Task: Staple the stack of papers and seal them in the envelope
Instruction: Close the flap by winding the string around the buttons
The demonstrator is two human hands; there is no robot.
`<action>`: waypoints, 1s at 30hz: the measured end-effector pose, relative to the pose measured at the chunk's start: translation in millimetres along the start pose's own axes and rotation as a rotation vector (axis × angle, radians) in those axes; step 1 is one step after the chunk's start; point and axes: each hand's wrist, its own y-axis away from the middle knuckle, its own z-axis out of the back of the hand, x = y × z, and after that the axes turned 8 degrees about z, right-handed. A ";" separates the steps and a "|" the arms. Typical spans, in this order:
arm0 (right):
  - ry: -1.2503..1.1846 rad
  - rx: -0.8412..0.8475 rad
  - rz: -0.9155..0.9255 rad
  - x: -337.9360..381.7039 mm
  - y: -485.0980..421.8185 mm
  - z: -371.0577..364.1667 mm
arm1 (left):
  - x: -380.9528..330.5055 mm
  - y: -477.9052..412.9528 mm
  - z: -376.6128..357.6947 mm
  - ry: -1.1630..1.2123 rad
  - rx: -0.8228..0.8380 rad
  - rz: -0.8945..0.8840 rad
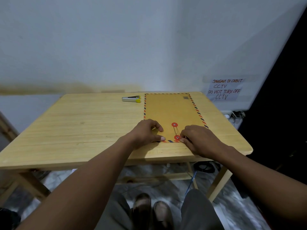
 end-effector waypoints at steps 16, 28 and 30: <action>-0.053 0.022 -0.051 18.5 -4.5 -1.0 | 2.4 -1.3 -2.2 -0.025 -0.024 -0.031; -0.122 0.044 -0.092 20.6 -26.2 -1.1 | 3.0 -1.6 -1.6 -0.023 -0.021 -0.032; -0.147 0.072 -0.101 17.1 -37.3 -0.5 | 3.2 -1.9 -1.4 -0.024 -0.020 -0.032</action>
